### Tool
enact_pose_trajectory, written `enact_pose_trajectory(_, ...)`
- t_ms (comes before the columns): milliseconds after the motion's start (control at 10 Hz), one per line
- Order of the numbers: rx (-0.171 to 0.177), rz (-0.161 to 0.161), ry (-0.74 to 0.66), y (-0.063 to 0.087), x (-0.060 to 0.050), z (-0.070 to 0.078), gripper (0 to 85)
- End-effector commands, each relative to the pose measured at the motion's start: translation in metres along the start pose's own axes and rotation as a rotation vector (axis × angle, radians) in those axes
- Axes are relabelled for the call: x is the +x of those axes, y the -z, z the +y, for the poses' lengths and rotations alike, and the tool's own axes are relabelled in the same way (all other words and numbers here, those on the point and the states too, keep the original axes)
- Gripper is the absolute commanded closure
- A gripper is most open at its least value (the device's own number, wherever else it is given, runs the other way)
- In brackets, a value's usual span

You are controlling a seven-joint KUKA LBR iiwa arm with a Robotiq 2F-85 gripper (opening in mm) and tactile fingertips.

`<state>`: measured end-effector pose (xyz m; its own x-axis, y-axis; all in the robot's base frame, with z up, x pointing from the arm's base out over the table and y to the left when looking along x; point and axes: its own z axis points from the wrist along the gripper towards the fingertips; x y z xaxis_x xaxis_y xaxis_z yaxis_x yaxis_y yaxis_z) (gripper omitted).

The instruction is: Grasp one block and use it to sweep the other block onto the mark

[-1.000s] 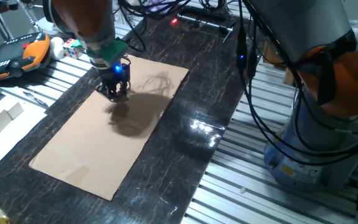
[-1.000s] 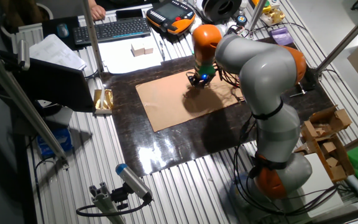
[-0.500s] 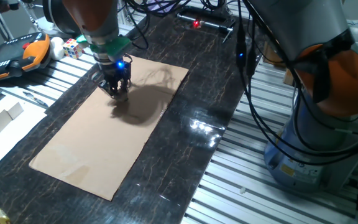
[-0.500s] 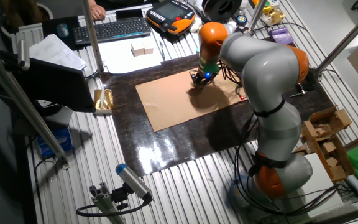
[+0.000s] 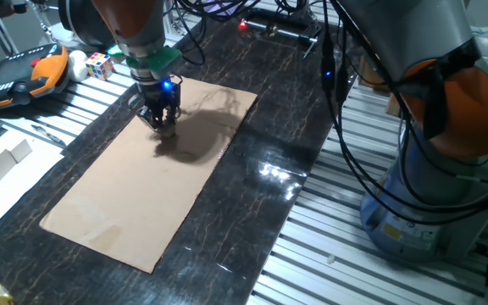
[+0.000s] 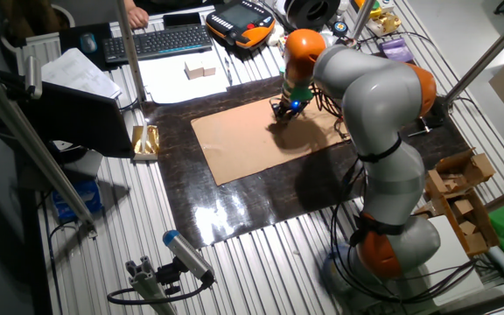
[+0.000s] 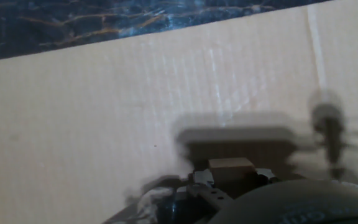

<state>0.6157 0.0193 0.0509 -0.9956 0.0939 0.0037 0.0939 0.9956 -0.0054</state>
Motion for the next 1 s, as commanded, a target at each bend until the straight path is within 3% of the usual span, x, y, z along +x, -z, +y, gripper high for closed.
enact_pose_trajectory(0, -0.004, -0.001, -0.008, -0.002, 0.001, 0.000, 80.7)
enact_pose_trajectory(200, 0.022, -0.005, -0.024, -0.003, 0.002, -0.001, 61.0)
enact_pose_trajectory(300, 0.022, -0.004, -0.042, -0.002, 0.003, -0.001, 45.7)
enact_pose_trajectory(400, 0.017, -0.007, -0.054, -0.002, 0.003, -0.001, 38.3)
enact_pose_trajectory(700, 0.020, 0.005, -0.054, 0.001, 0.003, 0.001, 30.0)
enact_pose_trajectory(900, 0.035, 0.034, -0.073, 0.034, 0.010, 0.017, 32.0)
